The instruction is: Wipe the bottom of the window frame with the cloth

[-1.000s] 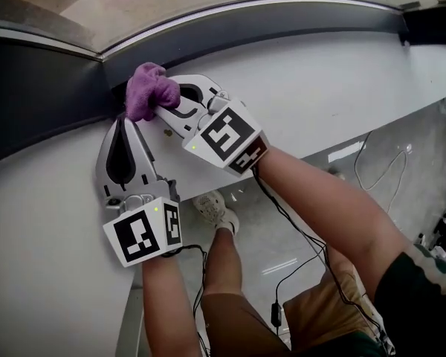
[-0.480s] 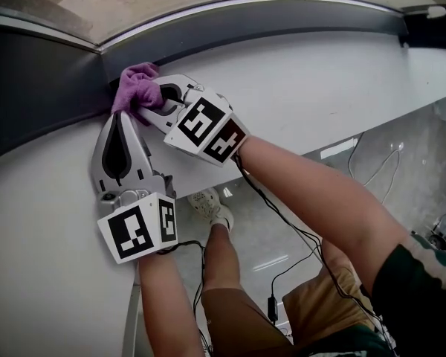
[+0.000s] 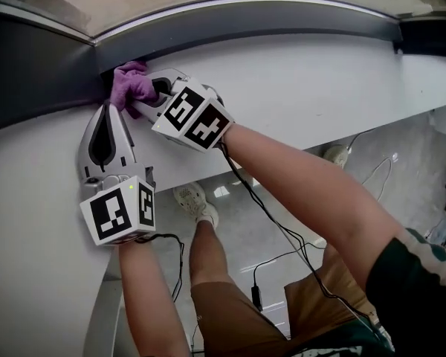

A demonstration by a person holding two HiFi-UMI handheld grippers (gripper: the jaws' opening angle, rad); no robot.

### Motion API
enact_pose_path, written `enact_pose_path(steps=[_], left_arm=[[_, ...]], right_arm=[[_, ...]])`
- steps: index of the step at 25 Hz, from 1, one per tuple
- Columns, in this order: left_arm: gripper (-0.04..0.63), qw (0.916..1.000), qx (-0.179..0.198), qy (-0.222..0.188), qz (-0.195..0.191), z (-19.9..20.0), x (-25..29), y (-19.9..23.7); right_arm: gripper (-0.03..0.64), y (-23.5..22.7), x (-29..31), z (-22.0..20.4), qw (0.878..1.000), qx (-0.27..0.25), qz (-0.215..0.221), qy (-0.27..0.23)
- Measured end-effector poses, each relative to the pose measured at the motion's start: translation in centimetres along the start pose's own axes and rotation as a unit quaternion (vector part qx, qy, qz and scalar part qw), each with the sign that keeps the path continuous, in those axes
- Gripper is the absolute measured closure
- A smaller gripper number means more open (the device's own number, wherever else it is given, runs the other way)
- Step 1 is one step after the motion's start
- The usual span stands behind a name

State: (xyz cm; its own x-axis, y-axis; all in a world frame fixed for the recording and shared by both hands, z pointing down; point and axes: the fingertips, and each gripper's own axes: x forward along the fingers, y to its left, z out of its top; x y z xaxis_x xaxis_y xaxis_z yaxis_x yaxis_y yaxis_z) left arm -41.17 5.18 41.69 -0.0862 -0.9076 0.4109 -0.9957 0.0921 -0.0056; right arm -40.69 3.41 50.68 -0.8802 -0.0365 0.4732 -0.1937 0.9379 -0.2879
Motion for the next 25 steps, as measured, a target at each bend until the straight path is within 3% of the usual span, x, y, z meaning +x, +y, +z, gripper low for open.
enact_pose_path(steps=[5,13,25], left_arm=[[0.591,0.9994,-0.010,0.012,0.031,-0.4,-0.7,0.1],[0.591,0.9985,-0.006,0.029,0.046,-1.5,0.7,1.1],[0.591,0.9984,0.006,0.049,0.029,-2.2,2.0,0.6]], right_arm=[[0.526,0.4,0.1,0.1,1.000,-0.016,0.016,-0.007],[0.526,-0.4,0.2,0.0,0.999,-0.031,-0.002,0.007],[0.526,-1.5,-0.2,-0.1,0.997,-0.057,-0.045,0.036]])
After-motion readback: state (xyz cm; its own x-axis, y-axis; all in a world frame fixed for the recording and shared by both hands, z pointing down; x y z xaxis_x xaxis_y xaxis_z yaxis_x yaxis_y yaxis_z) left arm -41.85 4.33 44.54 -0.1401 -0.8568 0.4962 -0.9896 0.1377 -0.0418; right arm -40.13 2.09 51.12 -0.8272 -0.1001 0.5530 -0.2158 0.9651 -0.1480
